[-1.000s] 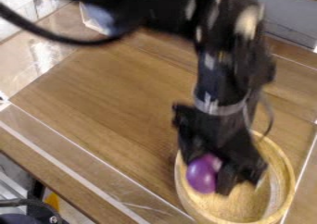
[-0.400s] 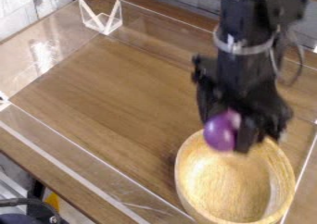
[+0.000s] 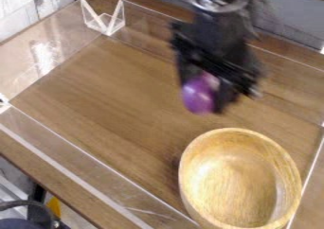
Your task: Remove the purple eggplant from inside the brown bowl and put it on the table
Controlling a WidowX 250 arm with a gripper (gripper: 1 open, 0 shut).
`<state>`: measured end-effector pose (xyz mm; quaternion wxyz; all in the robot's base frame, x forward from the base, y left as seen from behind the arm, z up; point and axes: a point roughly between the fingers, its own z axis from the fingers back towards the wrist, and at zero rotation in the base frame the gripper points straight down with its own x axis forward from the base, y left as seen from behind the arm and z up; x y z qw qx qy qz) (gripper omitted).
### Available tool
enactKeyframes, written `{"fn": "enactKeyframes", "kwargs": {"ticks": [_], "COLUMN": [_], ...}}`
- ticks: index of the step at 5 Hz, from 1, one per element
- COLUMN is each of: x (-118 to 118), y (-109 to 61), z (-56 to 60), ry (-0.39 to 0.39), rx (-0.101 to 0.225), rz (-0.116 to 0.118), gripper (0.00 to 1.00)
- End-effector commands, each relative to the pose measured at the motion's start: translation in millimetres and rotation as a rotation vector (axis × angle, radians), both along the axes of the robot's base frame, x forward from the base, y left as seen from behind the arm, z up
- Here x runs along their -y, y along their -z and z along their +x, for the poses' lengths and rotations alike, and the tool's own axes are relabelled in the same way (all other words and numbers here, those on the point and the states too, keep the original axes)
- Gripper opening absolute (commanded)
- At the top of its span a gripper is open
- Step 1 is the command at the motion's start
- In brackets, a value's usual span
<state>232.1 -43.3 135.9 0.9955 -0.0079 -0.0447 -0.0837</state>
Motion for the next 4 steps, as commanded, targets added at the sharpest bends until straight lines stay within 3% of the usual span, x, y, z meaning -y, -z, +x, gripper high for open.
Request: {"fn": "enactKeyframes", "kwargs": {"ticks": [1,2,3,4], "x": [-1,6,7,-1], "y": [-15.2,-10.4,-6.7,4.7], "z": [10.8,13.1,31.6,61.7], "ry": [-0.036,-0.067,-0.058,-0.034], "rx": [0.082,0.070,0.075,0.088], "rz": [-0.008,-0.008,0.001,0.012], "gripper": [0.00,0.00,0.00,0.00]}}
